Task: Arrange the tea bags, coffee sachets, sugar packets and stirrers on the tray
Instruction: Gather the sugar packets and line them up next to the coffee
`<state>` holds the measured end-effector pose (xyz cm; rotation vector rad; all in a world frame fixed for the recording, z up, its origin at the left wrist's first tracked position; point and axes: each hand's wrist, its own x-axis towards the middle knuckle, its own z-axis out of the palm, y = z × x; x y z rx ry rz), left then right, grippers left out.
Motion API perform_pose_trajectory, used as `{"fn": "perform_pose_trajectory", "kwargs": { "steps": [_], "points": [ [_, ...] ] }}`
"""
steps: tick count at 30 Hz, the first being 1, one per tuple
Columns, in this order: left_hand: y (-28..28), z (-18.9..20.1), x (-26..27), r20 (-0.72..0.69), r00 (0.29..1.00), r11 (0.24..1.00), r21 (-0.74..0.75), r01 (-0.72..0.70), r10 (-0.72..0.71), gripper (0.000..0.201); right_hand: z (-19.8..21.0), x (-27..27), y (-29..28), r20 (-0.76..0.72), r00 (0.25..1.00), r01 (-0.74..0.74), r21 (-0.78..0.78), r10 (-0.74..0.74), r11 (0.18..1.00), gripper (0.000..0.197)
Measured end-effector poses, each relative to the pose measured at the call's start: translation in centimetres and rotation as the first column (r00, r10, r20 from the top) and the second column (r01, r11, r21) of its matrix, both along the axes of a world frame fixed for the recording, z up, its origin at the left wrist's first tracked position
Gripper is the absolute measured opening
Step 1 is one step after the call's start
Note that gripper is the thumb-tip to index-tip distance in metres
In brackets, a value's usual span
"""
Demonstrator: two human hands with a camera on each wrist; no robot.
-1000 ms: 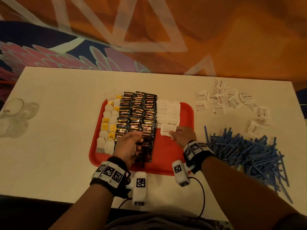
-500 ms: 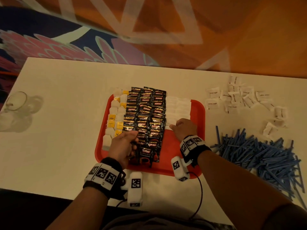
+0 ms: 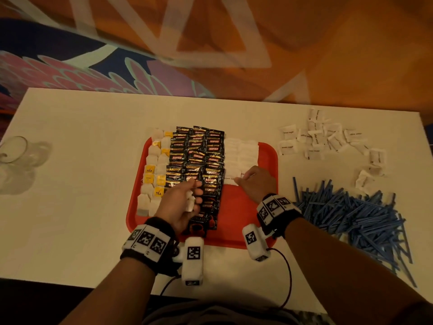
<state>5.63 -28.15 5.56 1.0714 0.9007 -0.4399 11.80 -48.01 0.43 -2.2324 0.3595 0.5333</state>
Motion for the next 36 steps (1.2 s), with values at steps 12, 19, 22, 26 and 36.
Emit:
{"fn": "perform_pose_trajectory", "kwargs": {
  "steps": [12, 19, 22, 26, 36],
  "points": [
    [-4.7, 4.9, 0.5, 0.226, 0.955, 0.979, -0.024, 0.205, -0.194, 0.066, 9.9, -2.5, -0.3, 0.16, 0.931, -0.362, 0.275, 0.329, 0.891, 0.014],
    [-7.0, 7.2, 0.3, 0.257, 0.927, 0.958, -0.012, 0.287, -0.274, 0.059, 12.2, -3.8, -1.3, 0.234, 0.921, -0.369, 0.274, 0.311, 0.888, 0.011],
    [-7.1, 7.3, 0.0, 0.244, 0.948, 0.966, -0.106, 0.236, -0.205, 0.049, 12.6, -4.1, -1.9, 0.238, 0.947, -0.286, 0.326, 0.214, 0.901, 0.016],
    [-7.2, 7.6, -0.3, 0.228, 0.969, 0.964, -0.223, 0.147, -0.095, 0.048, 13.2, -4.3, -2.5, 0.249, 0.966, -0.16, 0.386, 0.064, 0.908, 0.016],
    [-7.5, 7.7, -0.7, 0.267, 0.95, 0.948, -0.225, 0.224, -0.161, 0.042, 12.9, -4.5, -3.7, 0.284, 0.957, -0.037, 0.3, -0.052, 0.953, 0.011]
  ]
}}
